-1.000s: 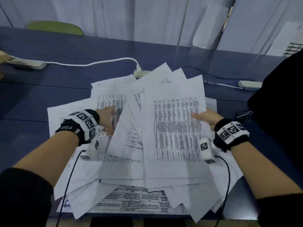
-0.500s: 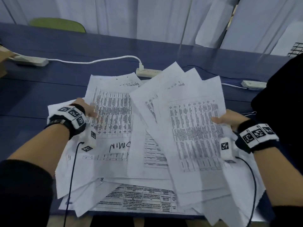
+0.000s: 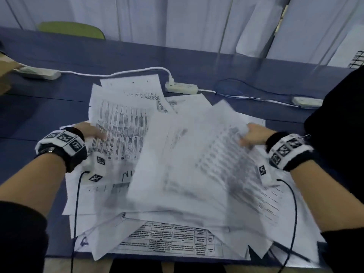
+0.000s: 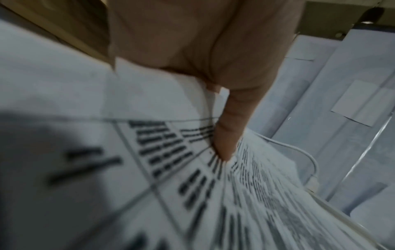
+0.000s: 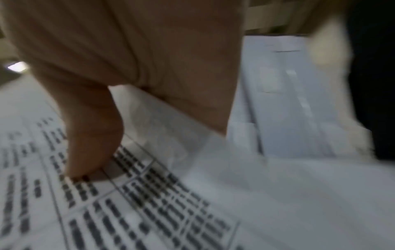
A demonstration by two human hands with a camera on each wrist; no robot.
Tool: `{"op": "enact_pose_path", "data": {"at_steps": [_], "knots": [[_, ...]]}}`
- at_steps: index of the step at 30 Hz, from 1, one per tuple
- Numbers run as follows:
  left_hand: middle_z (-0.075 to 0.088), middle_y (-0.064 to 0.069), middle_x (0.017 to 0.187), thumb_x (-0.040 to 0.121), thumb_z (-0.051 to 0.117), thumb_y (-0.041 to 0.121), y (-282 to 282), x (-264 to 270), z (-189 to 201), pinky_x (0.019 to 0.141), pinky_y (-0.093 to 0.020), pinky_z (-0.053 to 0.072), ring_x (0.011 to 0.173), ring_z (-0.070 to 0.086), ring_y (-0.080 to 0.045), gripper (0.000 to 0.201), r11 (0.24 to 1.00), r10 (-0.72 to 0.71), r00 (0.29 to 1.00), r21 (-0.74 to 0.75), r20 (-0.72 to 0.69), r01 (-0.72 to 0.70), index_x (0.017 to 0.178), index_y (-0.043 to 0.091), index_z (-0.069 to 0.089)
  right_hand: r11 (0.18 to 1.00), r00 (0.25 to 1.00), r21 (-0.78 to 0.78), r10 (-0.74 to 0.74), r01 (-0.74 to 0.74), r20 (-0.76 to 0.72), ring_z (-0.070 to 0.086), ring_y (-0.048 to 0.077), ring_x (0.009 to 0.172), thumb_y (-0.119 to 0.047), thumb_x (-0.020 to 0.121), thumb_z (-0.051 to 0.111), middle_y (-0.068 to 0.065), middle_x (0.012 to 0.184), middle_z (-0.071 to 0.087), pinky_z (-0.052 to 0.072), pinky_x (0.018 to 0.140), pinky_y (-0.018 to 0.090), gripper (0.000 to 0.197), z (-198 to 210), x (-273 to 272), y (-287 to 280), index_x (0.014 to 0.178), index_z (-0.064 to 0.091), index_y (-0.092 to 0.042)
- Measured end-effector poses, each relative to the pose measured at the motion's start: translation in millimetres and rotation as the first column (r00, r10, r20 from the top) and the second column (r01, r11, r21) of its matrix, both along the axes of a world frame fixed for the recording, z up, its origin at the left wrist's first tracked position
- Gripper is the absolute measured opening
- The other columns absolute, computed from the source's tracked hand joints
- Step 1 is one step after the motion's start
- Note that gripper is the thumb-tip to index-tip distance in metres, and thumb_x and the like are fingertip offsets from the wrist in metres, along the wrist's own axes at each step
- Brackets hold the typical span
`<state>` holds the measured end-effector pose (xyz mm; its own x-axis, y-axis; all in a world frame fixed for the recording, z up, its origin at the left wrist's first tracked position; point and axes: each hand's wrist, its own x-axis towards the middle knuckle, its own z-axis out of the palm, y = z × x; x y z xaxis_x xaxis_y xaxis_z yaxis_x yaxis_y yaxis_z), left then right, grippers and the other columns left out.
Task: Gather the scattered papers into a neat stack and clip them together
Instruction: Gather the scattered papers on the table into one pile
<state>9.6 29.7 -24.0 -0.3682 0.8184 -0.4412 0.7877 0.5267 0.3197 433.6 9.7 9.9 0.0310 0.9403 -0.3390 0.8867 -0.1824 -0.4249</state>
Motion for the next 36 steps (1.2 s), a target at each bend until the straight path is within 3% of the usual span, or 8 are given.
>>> {"op": "enact_pose_path", "data": {"at_steps": [6,15,18,21,23,27,33,36], "knots": [[0.034,-0.021,0.149,0.084,0.061,0.039,6,20,-8,0.113,-0.042,0.027,0.138,0.033,-0.035,0.075,0.996,0.06,0.984,0.058,0.17,-0.07,0.14,-0.004,0.034,0.951,0.935,-0.142,0.299,-0.275,0.189,0.035,0.028,0.135,-0.02,0.07,0.067,0.013,0.15,0.031,0.033,0.11,0.034,0.083,-39,-50,9,0.143,0.029,-0.008],[0.058,-0.021,0.101,0.084,0.059,0.001,12,37,-3,0.084,-0.033,0.042,0.107,0.058,-0.035,0.034,0.961,-0.131,0.987,0.258,0.089,0.105,0.115,-0.01,0.057,0.945,0.86,-0.062,0.32,-0.323,0.397,0.051,0.027,0.114,-0.029,0.078,0.067,0.005,0.118,0.06,0.023,0.105,0.041,0.048,-25,-62,11,0.12,0.051,-0.014],[0.057,-0.024,0.101,0.083,0.059,-0.001,10,19,3,0.084,-0.036,0.043,0.11,0.056,-0.039,0.033,0.965,-0.098,0.994,0.248,0.05,0.083,0.114,-0.013,0.057,0.973,0.931,0.009,0.217,-0.229,0.294,0.046,0.029,0.12,-0.022,0.08,0.068,0.009,0.126,0.055,0.028,0.104,0.037,0.054,1,-46,2,0.128,0.048,-0.007],[0.055,-0.031,0.123,0.083,0.062,0.002,8,5,6,0.089,-0.041,0.044,0.107,0.055,-0.039,0.036,0.979,-0.077,0.997,0.187,-0.012,0.078,0.115,-0.014,0.053,0.989,0.993,0.093,0.115,-0.115,0.007,0.058,0.025,0.079,-0.011,0.078,0.071,-0.002,0.077,0.065,0.041,0.079,0.032,0.008,22,-14,5,0.082,0.066,-0.006],[0.056,-0.032,0.121,0.083,0.063,0.001,4,5,8,0.085,-0.039,0.043,0.101,0.055,-0.036,0.032,0.985,-0.099,0.995,0.141,-0.009,0.1,0.11,-0.015,0.056,0.99,0.991,0.143,-0.001,0.021,-0.137,0.056,0.02,0.072,-0.006,0.078,0.07,-0.001,0.069,0.066,0.041,0.071,0.029,0.005,25,10,13,0.082,0.067,-0.004],[0.058,-0.024,0.119,0.082,0.066,0.003,2,13,7,0.092,-0.036,0.041,0.111,0.054,-0.035,0.037,0.978,-0.186,0.983,0.103,0.009,0.184,0.115,-0.011,0.057,0.952,0.929,0.125,-0.237,0.281,-0.284,0.055,0.028,0.114,-0.008,0.085,0.063,0.018,0.116,0.064,0.042,0.076,0.027,0.04,13,32,20,0.121,0.055,0.008],[0.064,-0.017,0.109,0.084,0.066,0.015,-5,39,5,0.083,-0.027,0.035,0.092,0.051,-0.022,0.031,0.961,-0.276,0.956,0.015,0.1,0.276,0.108,-0.004,0.061,0.913,0.855,-0.023,-0.39,0.407,-0.343,0.061,0.011,0.107,-0.023,0.087,0.061,0.018,0.145,0.039,0.048,0.075,0.008,0.065,-21,26,11,0.138,0.033,0.006],[0.061,-0.025,0.12,0.086,0.063,0.022,-8,54,4,0.088,-0.034,0.042,0.098,0.056,-0.03,0.042,0.964,-0.262,0.961,-0.016,0.094,0.264,0.115,-0.009,0.058,0.891,0.734,-0.204,-0.45,0.406,-0.509,0.06,0.024,0.111,-0.027,0.072,0.075,0.018,0.139,0.047,0.047,0.098,0.033,0.068,-58,29,14,0.127,0.049,0.002]]}}
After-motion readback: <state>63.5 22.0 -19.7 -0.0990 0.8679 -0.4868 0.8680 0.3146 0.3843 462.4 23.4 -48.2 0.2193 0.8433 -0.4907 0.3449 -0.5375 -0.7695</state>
